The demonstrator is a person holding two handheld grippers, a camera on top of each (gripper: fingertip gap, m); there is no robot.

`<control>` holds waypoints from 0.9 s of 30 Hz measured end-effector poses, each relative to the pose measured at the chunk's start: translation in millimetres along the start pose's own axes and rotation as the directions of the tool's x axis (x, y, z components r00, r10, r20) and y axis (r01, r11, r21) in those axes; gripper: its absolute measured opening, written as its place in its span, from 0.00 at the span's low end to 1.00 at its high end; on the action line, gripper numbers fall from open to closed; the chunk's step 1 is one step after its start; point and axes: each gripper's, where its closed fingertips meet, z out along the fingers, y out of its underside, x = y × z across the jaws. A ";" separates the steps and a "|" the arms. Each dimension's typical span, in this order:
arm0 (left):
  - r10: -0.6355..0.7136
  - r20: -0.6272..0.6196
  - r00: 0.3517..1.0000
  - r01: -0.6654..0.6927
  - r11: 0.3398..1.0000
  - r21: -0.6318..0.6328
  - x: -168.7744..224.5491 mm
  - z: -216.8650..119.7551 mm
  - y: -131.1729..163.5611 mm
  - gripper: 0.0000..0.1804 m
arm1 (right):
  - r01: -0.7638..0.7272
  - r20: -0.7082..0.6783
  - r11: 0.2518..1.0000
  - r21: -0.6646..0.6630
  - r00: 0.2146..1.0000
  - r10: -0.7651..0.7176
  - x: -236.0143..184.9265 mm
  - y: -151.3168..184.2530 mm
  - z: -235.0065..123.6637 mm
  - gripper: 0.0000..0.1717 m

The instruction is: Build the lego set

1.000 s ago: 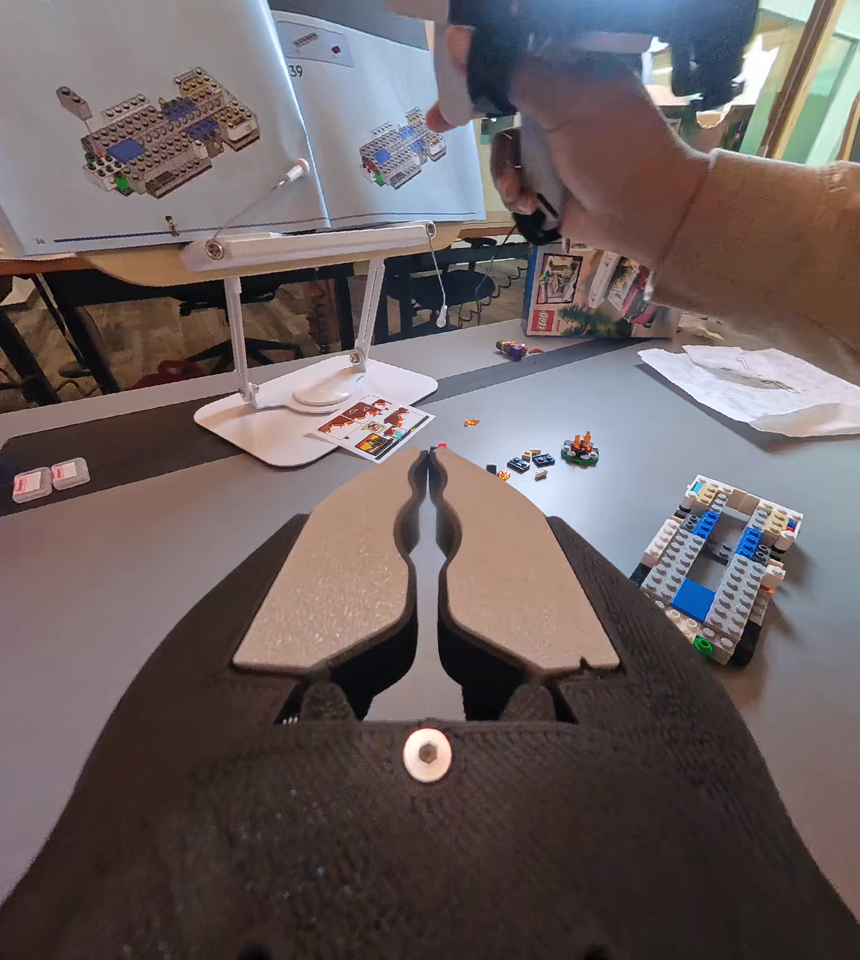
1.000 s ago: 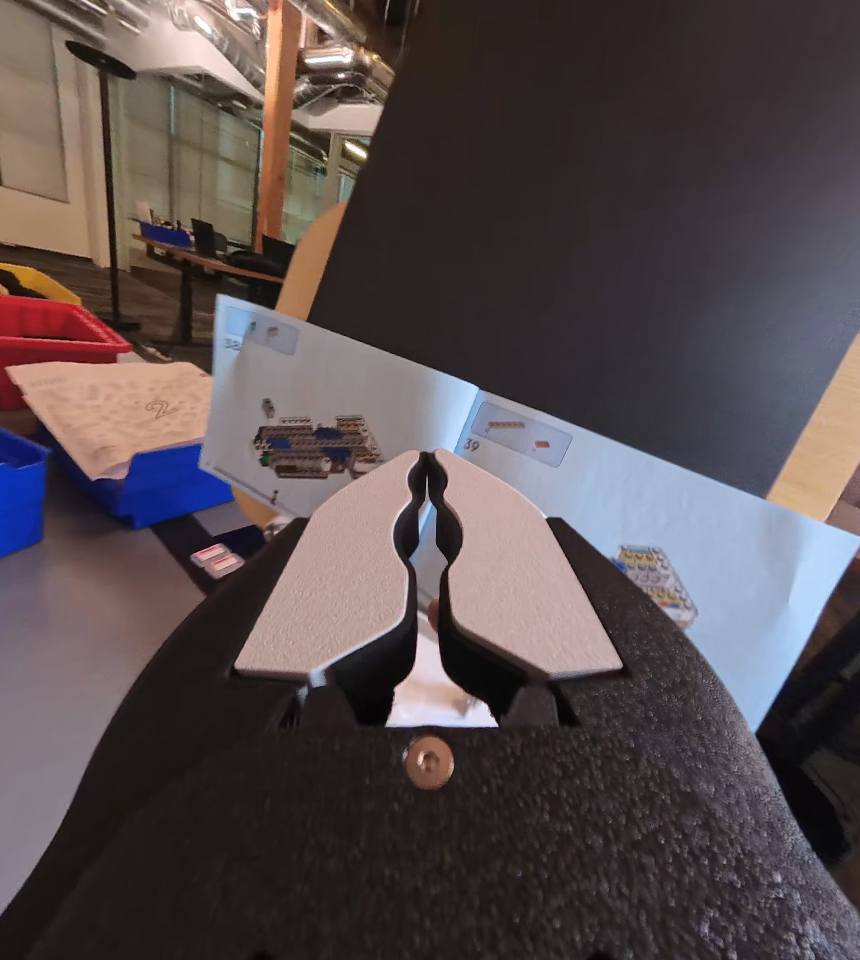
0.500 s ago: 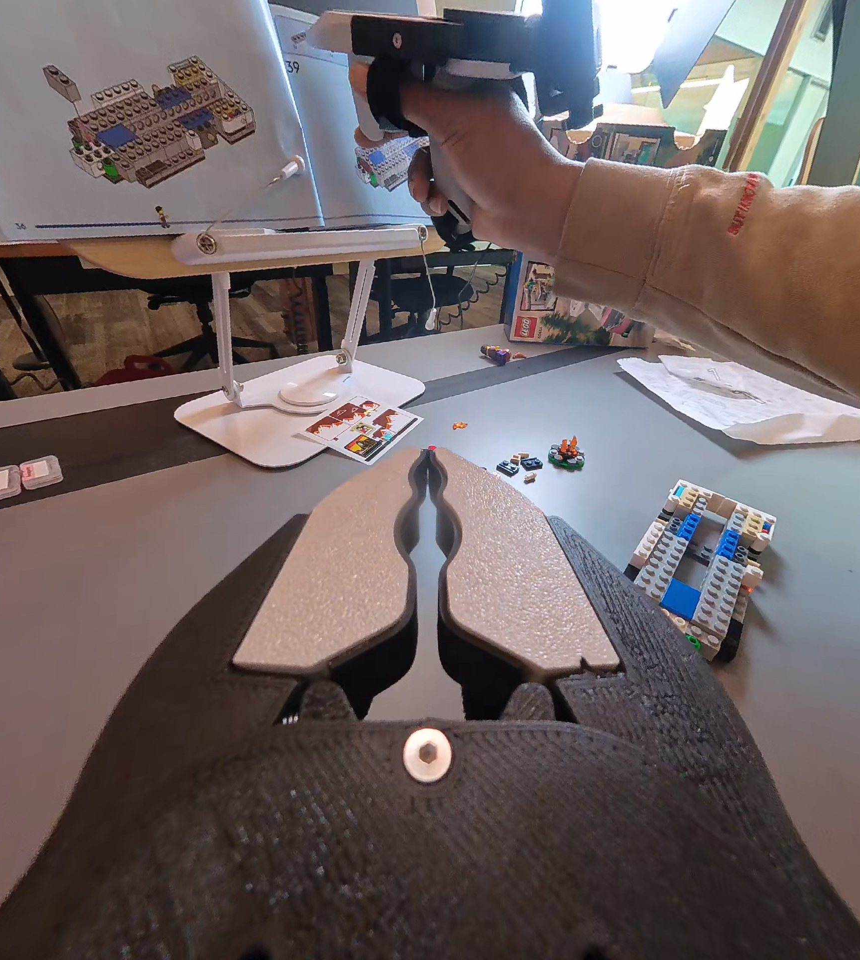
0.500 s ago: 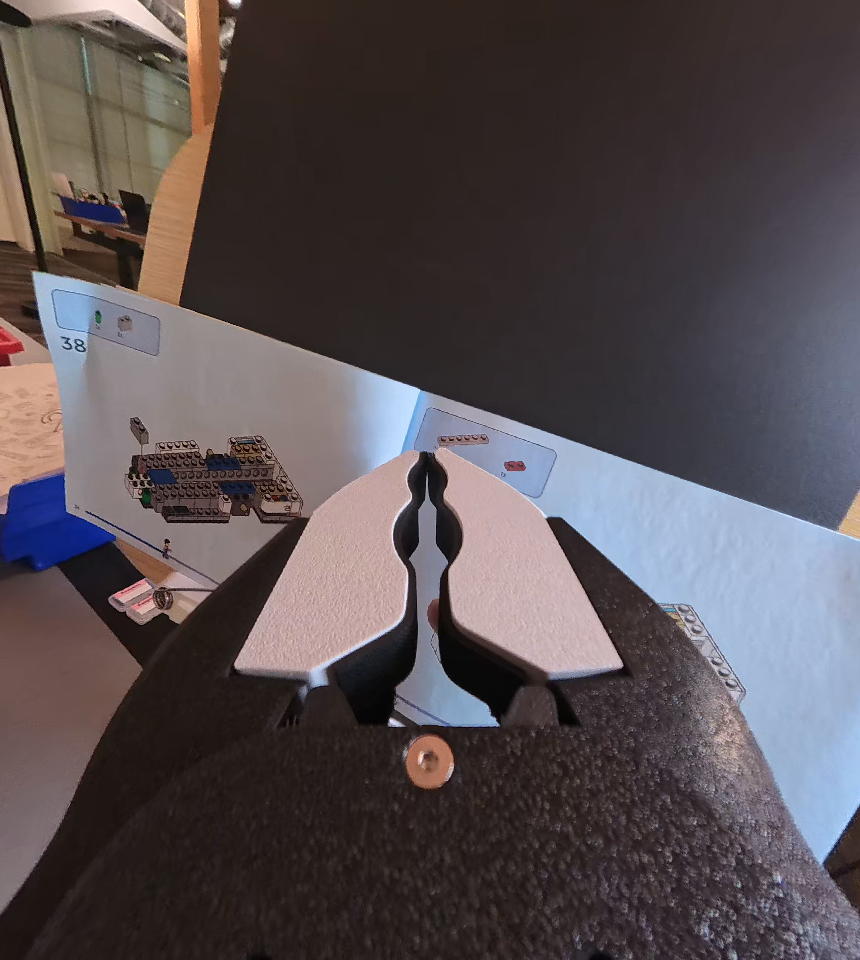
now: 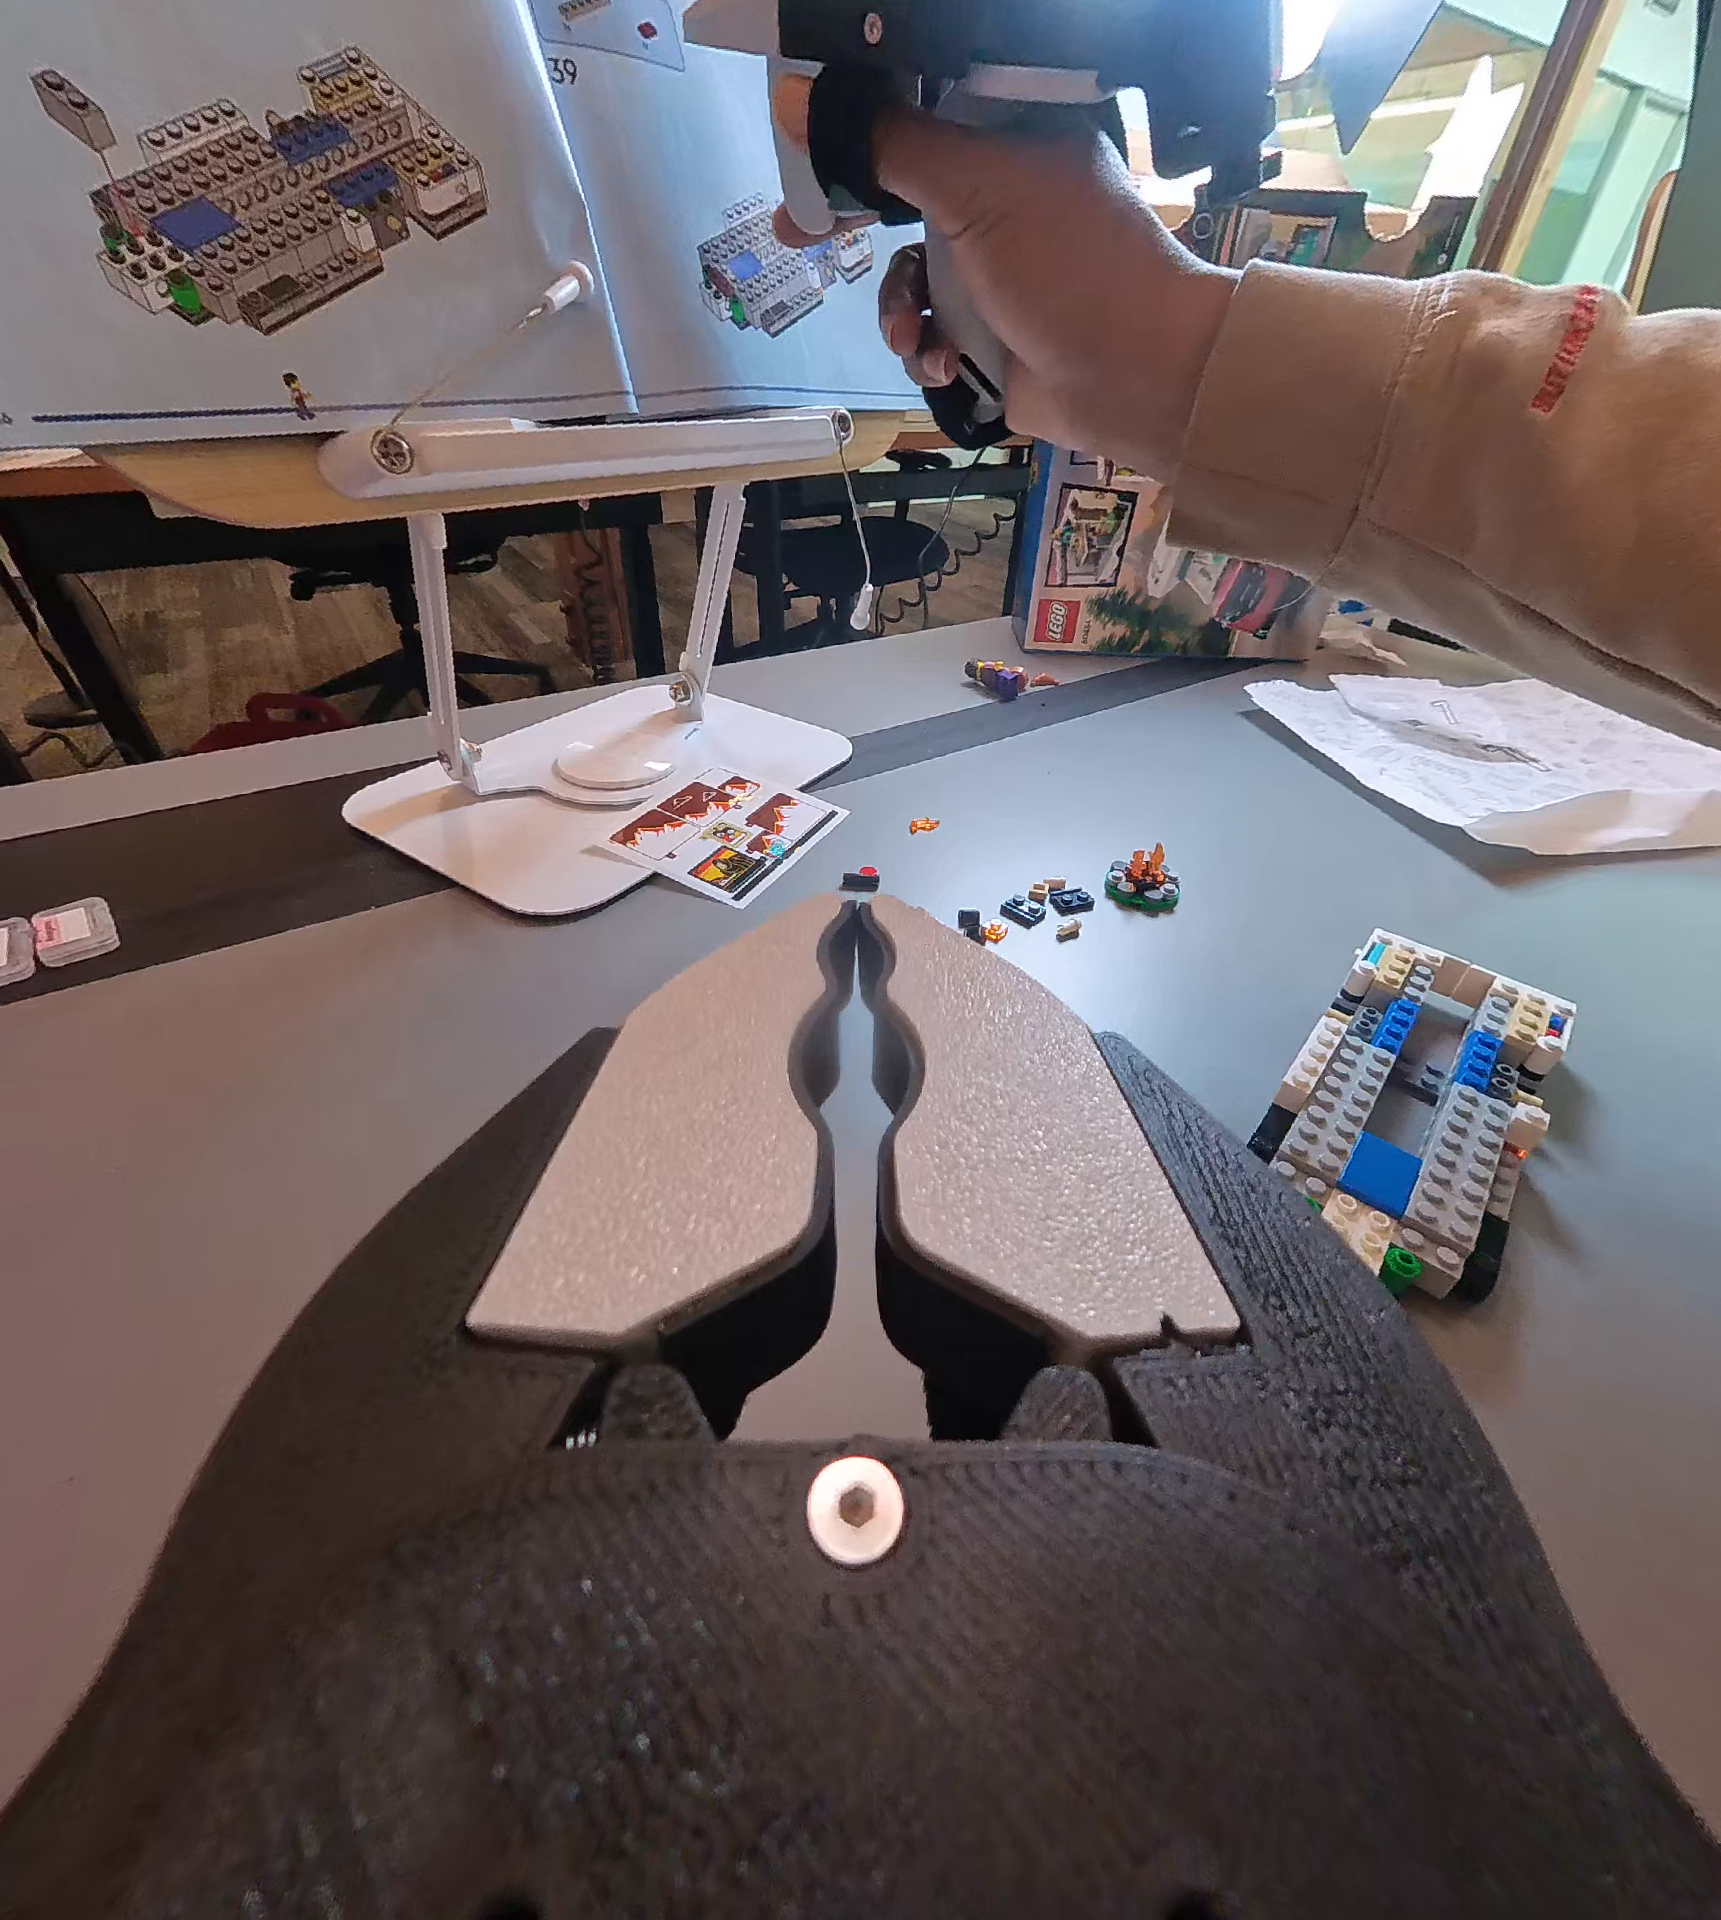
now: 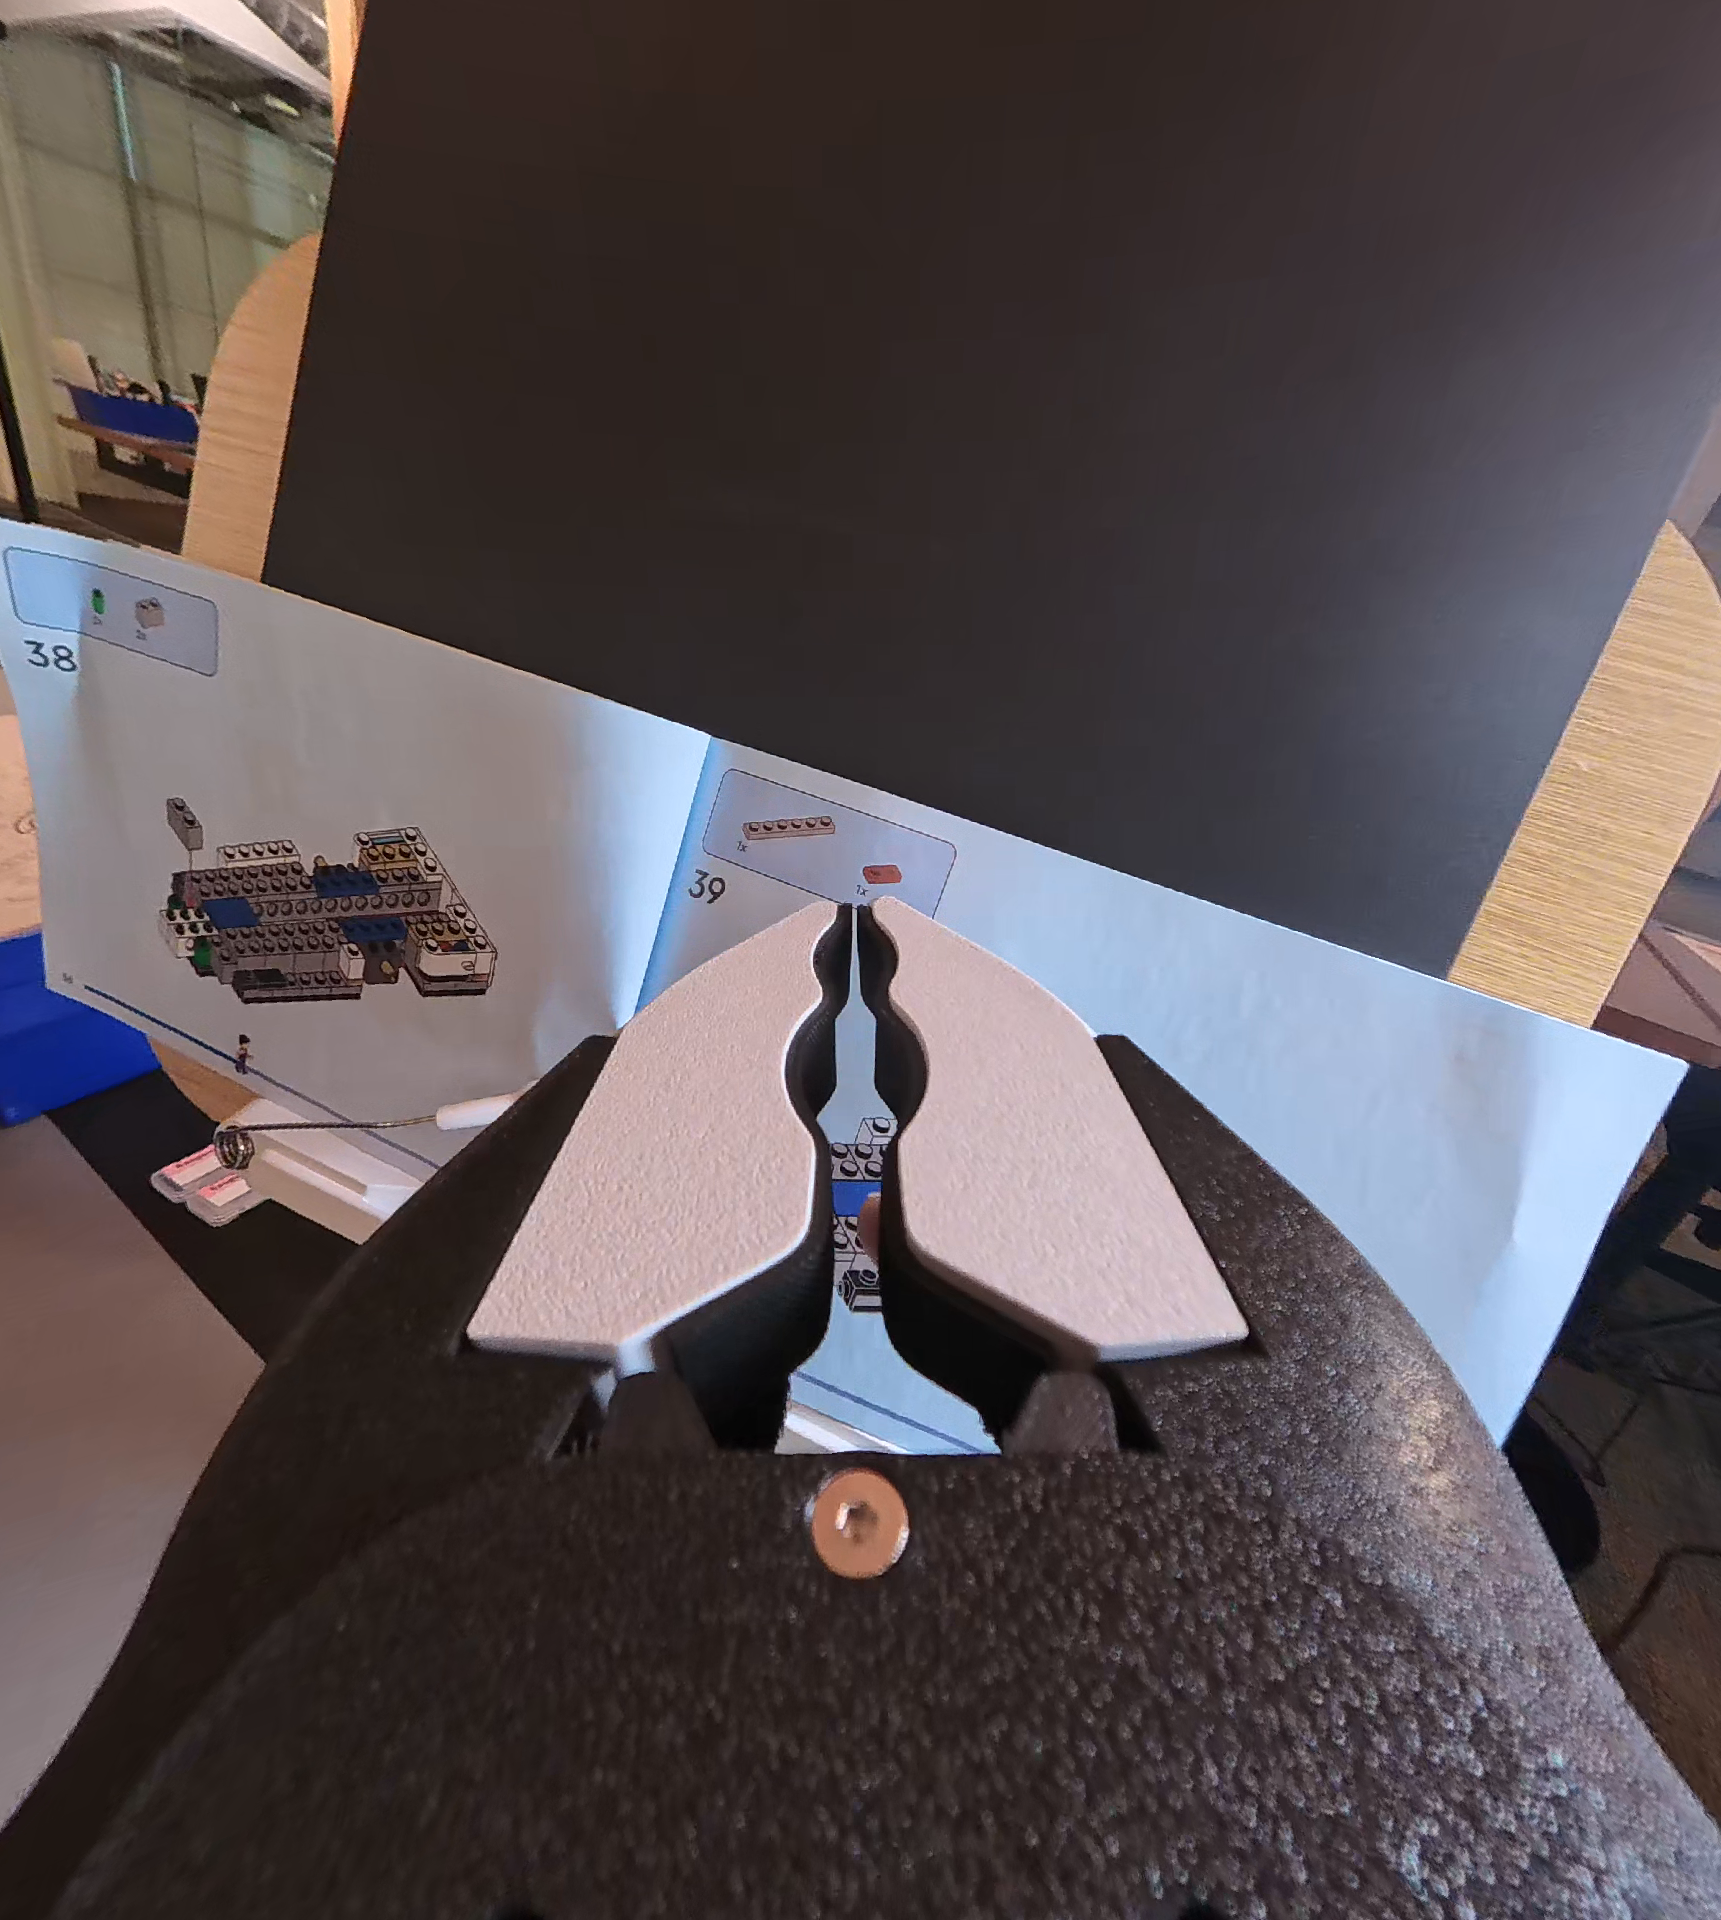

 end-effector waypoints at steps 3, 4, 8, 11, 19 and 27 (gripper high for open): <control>-0.001 0.000 1.000 0.001 1.000 -0.005 -0.5 0.3 1.4 0.00 | 0.004 0.005 1.000 0.001 1.000 -0.004 -1.1 0.4 0.4 0.01; -0.001 0.001 1.000 0.001 1.000 -0.007 -0.7 0.4 1.8 0.00 | 0.004 0.006 1.000 0.003 1.000 -0.004 -1.5 0.3 0.5 0.01; -0.002 0.001 1.000 0.002 1.000 -0.010 -1.4 0.6 2.7 0.00 | 0.010 0.024 1.000 0.014 1.000 -0.010 -6.6 -0.5 2.1 0.01; -0.003 0.002 1.000 0.003 1.000 -0.011 -2.4 0.5 3.1 0.00 | 0.019 0.037 1.000 0.020 0.999 -0.020 -11.6 -0.9 4.7 0.01; -0.010 0.001 1.000 0.010 1.000 -0.006 -3.3 -0.4 1.9 0.00 | 0.028 0.029 0.999 0.020 0.999 -0.028 -11.5 2.1 5.7 0.02; 0.006 -0.015 1.000 -0.006 1.000 -0.018 1.9 -2.3 0.2 0.00 | 0.038 0.034 0.999 0.013 0.999 -0.038 -4.0 2.2 -1.4 0.03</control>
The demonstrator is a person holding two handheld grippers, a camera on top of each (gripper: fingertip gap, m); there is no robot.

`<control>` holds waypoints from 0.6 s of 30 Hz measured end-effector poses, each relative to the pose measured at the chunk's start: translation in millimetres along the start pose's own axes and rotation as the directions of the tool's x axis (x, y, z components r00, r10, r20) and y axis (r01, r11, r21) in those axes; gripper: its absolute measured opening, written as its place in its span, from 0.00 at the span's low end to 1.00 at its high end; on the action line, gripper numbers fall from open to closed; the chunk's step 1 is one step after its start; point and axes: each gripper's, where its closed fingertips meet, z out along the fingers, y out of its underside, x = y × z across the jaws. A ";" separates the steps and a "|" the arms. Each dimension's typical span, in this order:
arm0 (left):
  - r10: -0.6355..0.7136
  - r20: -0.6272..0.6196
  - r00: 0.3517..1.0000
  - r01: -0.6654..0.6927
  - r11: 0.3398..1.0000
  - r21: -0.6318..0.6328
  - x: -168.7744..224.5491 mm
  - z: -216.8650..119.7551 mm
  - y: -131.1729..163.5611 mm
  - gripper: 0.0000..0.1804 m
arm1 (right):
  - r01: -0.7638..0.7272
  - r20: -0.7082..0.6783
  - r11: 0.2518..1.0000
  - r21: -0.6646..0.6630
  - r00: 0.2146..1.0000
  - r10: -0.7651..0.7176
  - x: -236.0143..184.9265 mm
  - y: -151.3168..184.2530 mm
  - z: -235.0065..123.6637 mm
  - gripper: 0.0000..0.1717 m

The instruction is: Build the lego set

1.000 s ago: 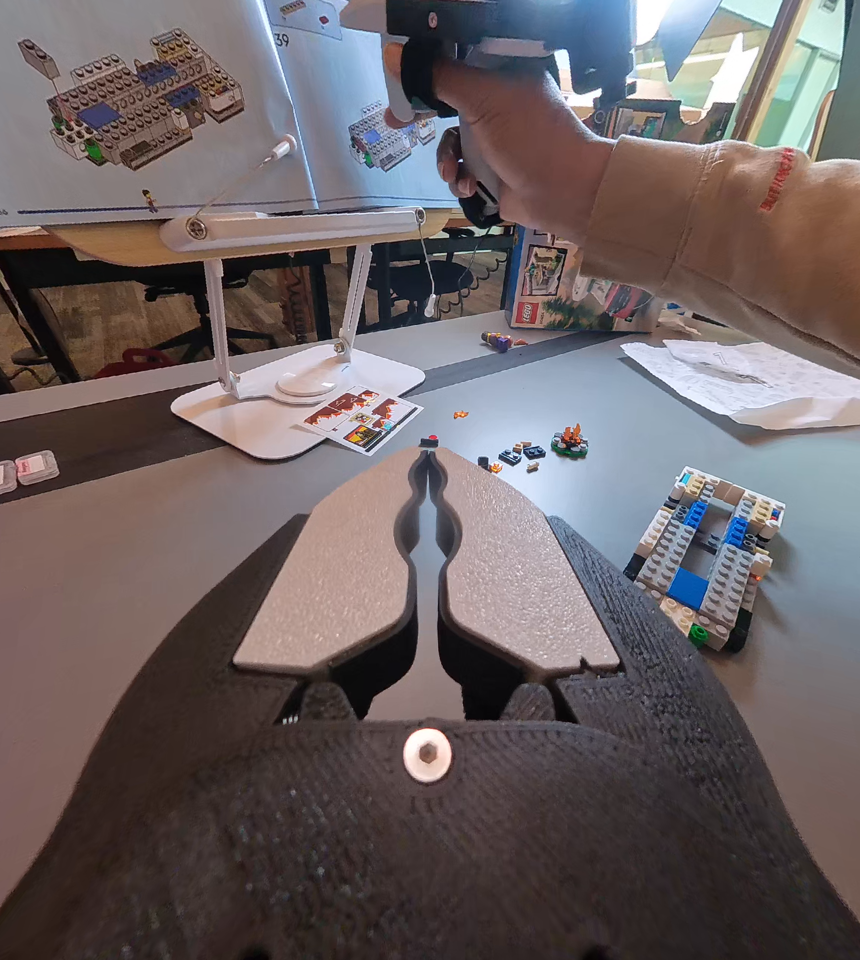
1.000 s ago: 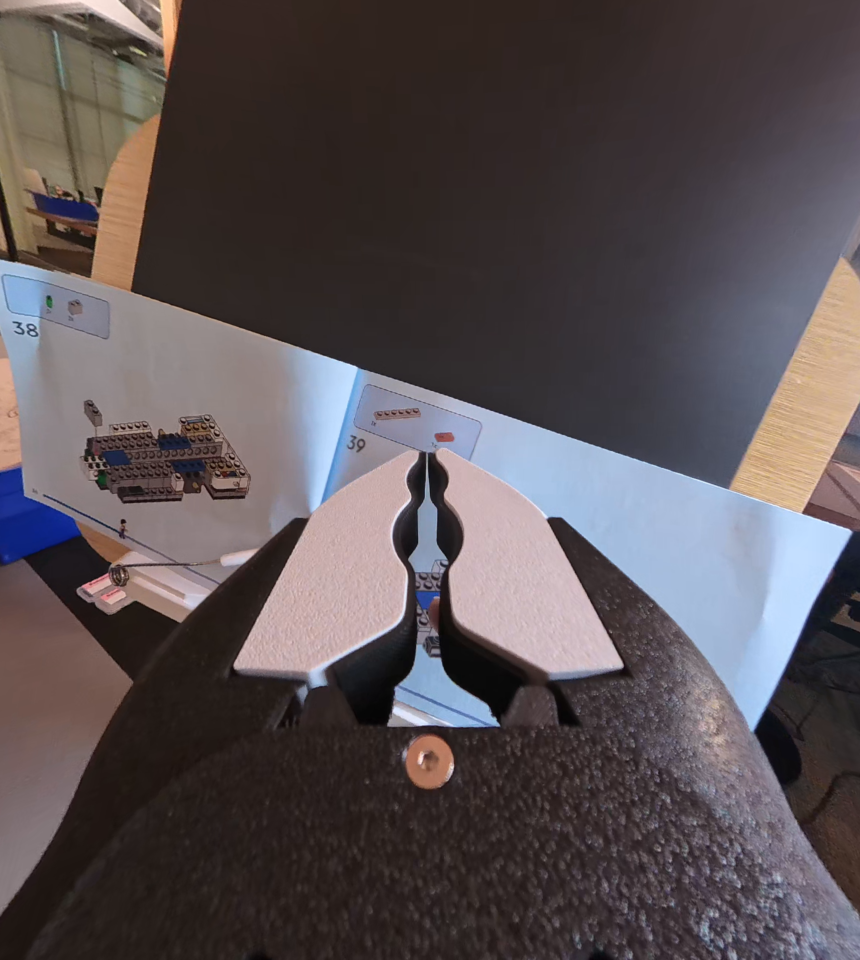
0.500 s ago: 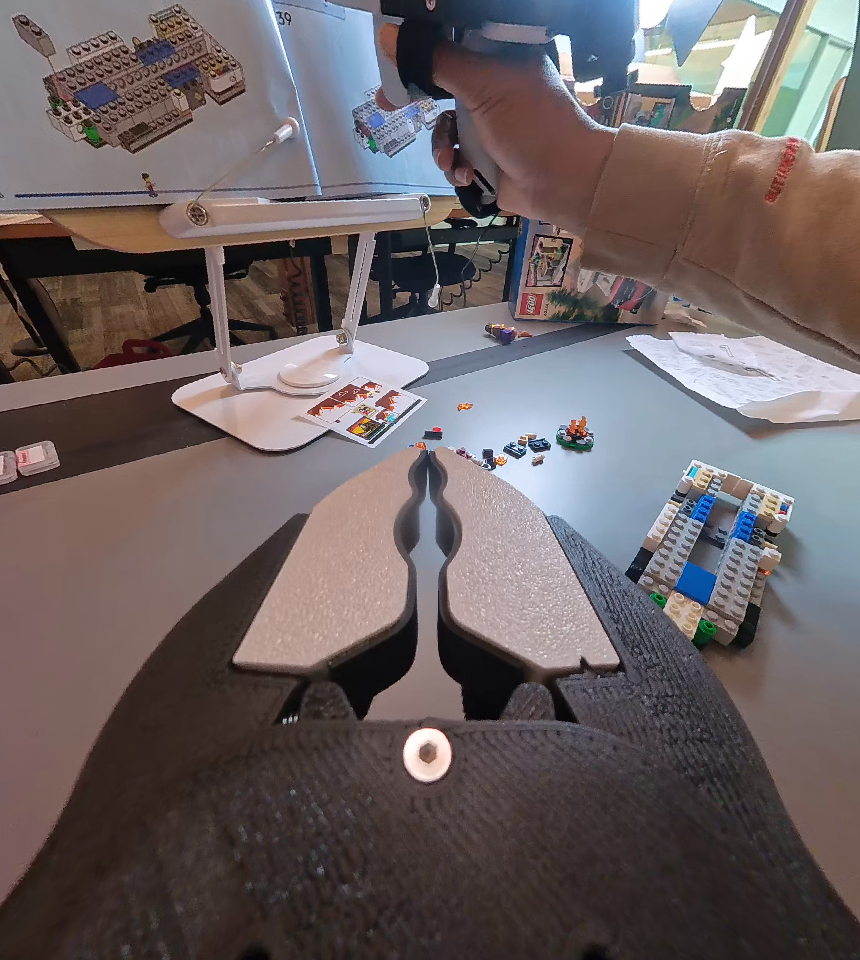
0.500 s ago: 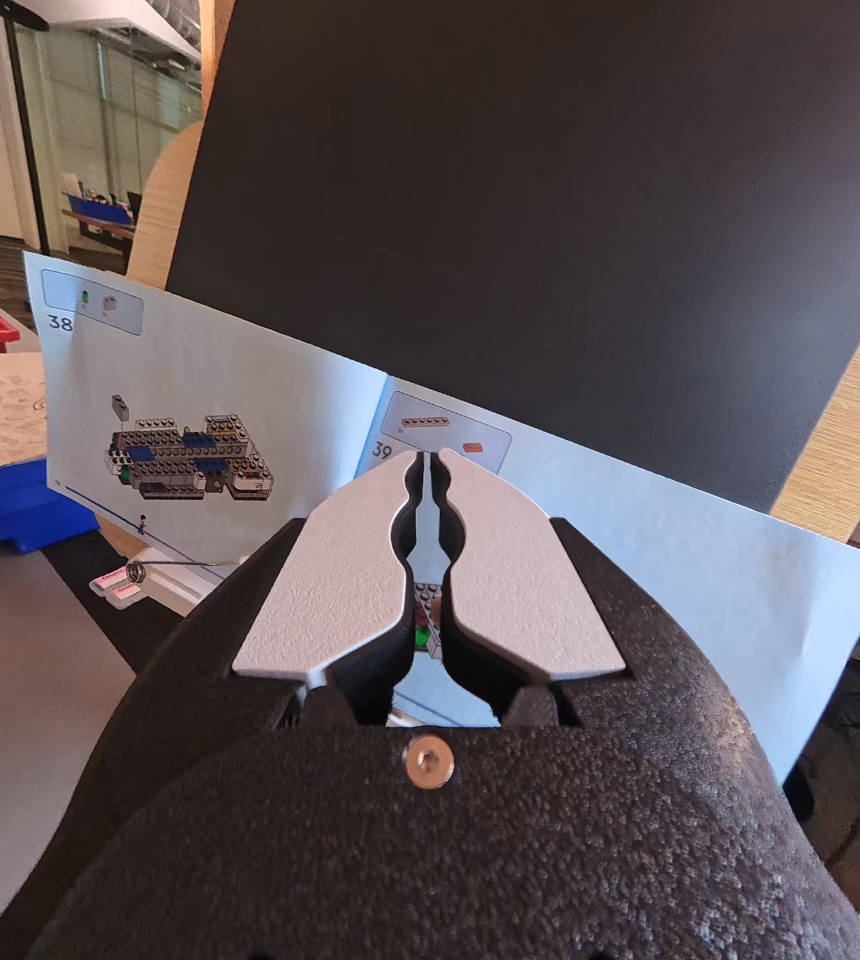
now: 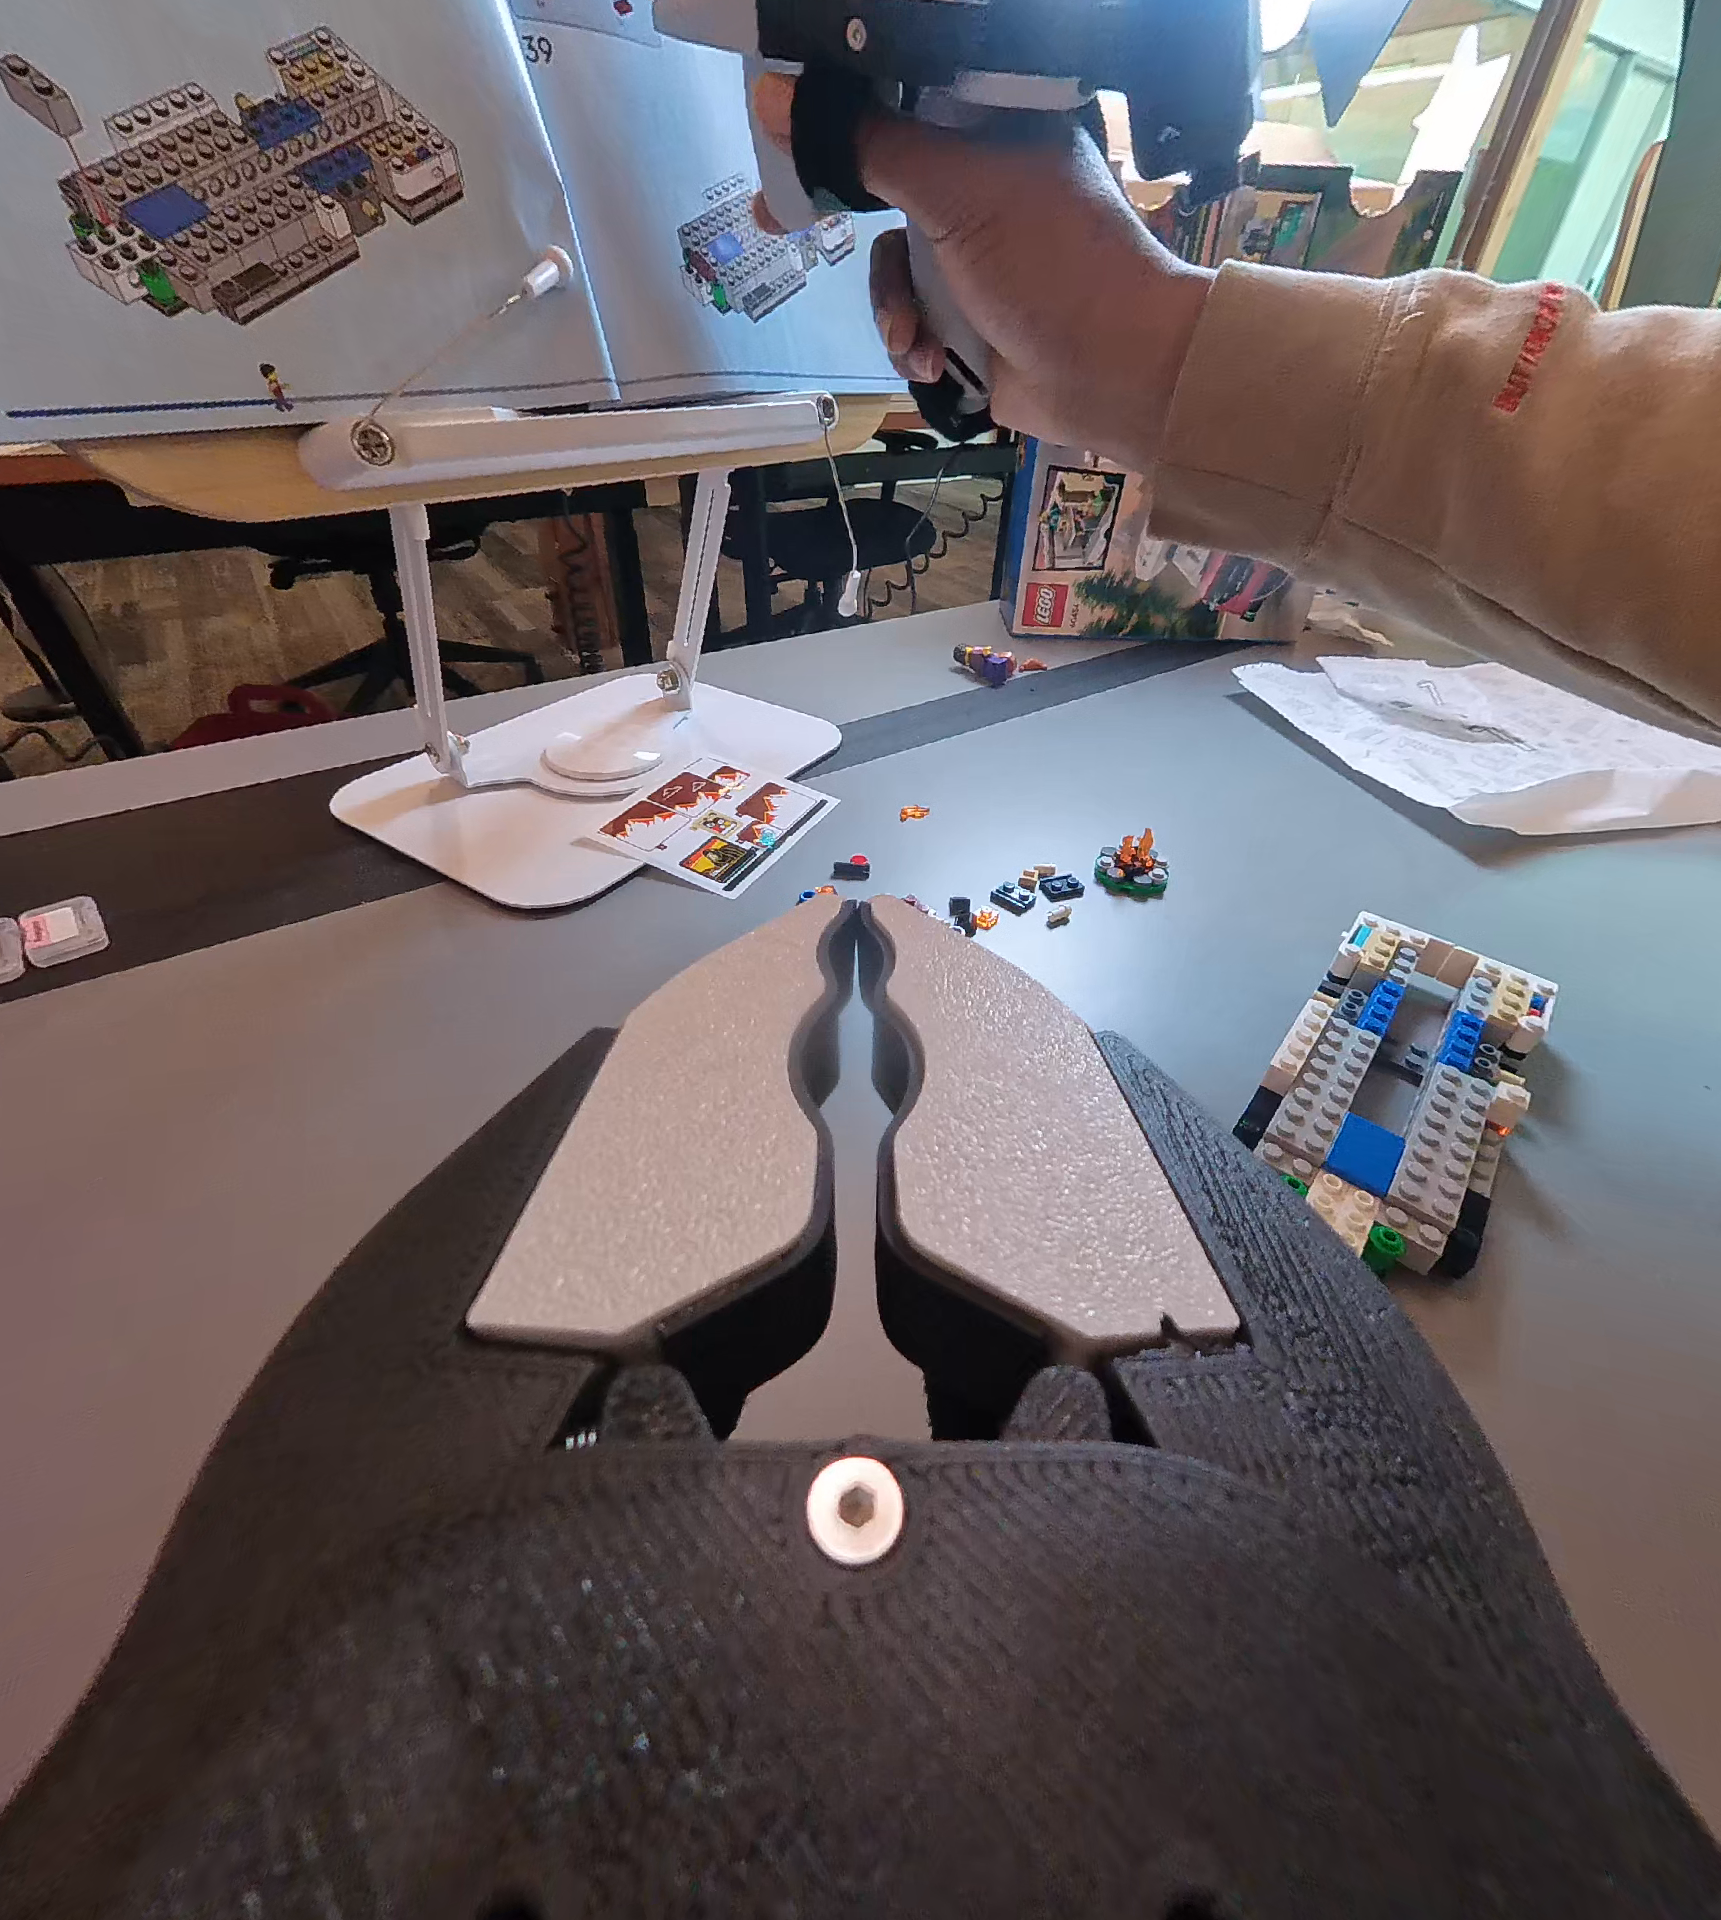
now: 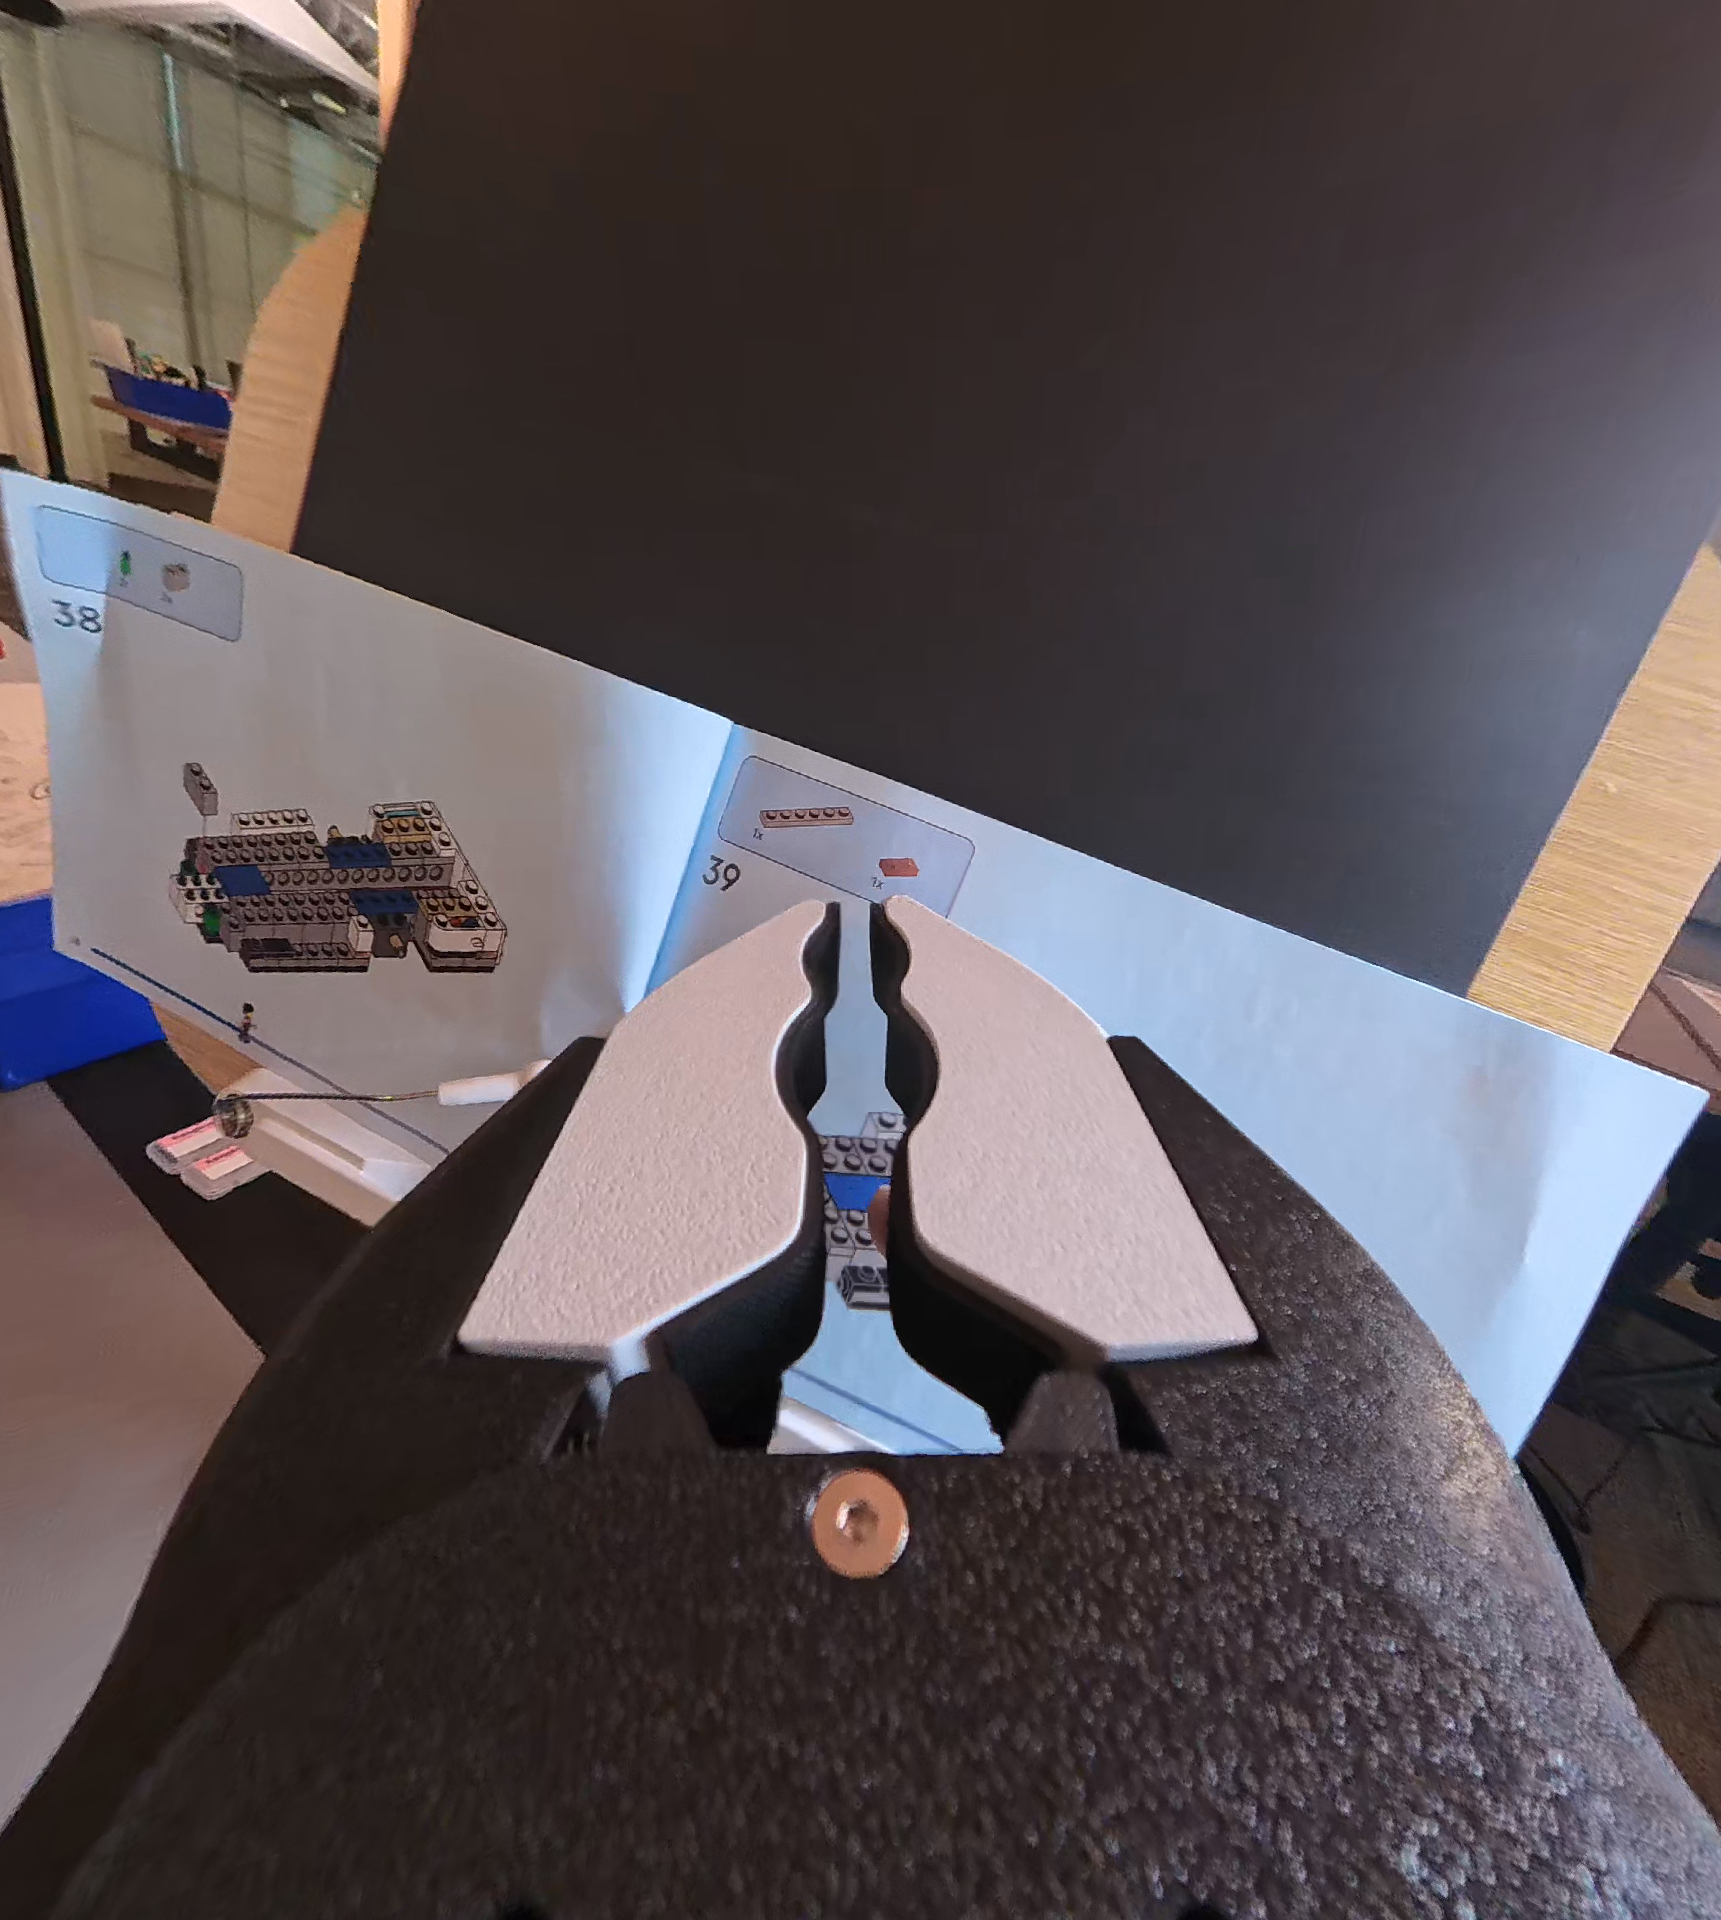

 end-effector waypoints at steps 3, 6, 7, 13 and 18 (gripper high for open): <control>0.005 0.001 1.000 -0.005 1.000 0.000 -0.2 -1.0 -0.3 0.00 | 0.051 0.055 0.999 0.011 0.997 -0.051 -10.6 -4.6 -15.4 0.06; 0.015 -0.001 1.000 -0.015 1.000 -0.003 1.0 -0.7 0.1 0.00 | 0.100 0.119 0.995 0.020 0.988 -0.102 -24.0 -8.2 -46.8 0.10; 0.019 -0.001 1.000 -0.019 1.000 -0.004 1.5 -0.4 0.5 0.00 | 0.115 0.147 0.993 0.017 0.982 -0.117 -29.4 -7.2 -61.0 0.11; 0.043 -0.007 0.999 -0.043 0.998 -0.038 4.5 2.4 6.1 0.00 | 0.099 0.284 0.992 -0.075 0.956 -0.074 -53.6 24.4 -176.6 0.13; 0.032 -0.056 0.998 -0.040 0.987 -0.154 10.8 20.3 26.7 0.04 | 0.029 0.335 0.972 -0.234 0.941 0.053 -71.1 72.6 -286.3 0.13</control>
